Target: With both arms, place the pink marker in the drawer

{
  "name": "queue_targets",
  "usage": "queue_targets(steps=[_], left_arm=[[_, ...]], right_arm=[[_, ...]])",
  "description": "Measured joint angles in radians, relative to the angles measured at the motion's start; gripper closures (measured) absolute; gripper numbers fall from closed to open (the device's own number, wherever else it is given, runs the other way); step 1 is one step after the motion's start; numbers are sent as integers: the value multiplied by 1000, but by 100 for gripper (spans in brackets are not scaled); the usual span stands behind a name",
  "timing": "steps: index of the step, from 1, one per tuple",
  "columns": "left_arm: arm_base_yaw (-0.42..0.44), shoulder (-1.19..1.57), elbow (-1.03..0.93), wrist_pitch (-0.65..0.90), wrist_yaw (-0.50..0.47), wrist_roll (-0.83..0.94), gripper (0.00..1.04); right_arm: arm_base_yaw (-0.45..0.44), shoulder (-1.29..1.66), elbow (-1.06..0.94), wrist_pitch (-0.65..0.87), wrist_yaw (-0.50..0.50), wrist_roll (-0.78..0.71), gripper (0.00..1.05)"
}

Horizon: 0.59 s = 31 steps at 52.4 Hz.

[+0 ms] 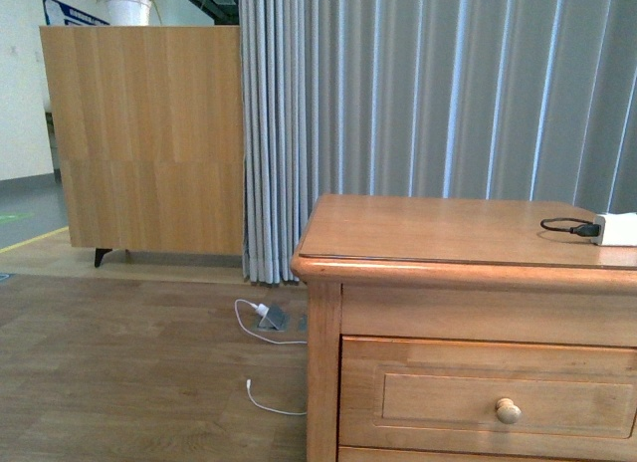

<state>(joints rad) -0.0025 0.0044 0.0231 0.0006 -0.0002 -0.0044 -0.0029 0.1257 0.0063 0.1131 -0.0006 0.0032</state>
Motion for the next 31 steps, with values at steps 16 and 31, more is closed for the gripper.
queue_targets(steps=[16, 31], left_arm=[[0, 0, 0, 0, 0, 0, 6], [0, 0, 0, 0, 0, 0, 6]], right_arm=[[0, -121, 0, -112, 0, 0, 103], [0, -121, 0, -112, 0, -2, 92]])
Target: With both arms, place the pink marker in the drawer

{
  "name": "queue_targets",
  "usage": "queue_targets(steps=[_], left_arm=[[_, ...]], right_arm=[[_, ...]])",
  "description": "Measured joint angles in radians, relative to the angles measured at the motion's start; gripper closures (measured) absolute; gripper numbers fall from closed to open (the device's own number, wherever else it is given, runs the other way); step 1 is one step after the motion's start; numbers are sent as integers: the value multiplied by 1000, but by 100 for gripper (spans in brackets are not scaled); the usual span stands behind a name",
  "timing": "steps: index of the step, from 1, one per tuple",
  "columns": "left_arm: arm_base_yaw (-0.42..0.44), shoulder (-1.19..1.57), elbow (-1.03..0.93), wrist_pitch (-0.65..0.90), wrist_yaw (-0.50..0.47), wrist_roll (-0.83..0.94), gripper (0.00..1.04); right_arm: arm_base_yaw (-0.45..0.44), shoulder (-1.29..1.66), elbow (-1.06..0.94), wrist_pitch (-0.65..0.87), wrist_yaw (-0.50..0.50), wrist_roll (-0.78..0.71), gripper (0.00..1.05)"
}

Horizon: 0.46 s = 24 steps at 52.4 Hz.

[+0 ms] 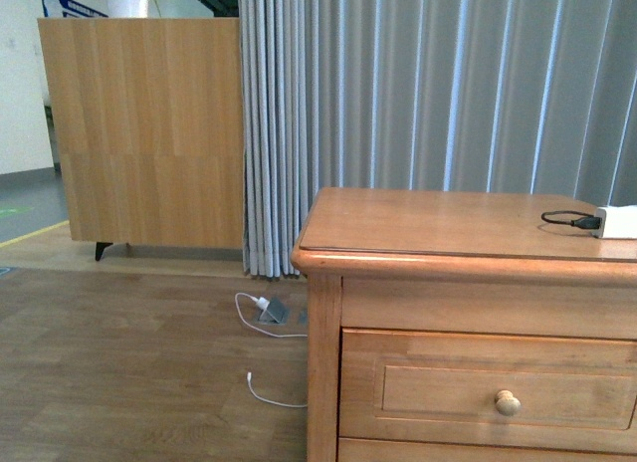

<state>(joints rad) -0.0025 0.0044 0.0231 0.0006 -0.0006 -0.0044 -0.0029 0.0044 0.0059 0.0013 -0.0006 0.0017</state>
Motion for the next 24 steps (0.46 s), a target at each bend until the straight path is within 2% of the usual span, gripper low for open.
queue_targets(steps=[24], left_arm=[[0, 0, 0, 0, 0, 0, 6]], right_arm=[[0, 0, 0, 0, 0, 1, 7]])
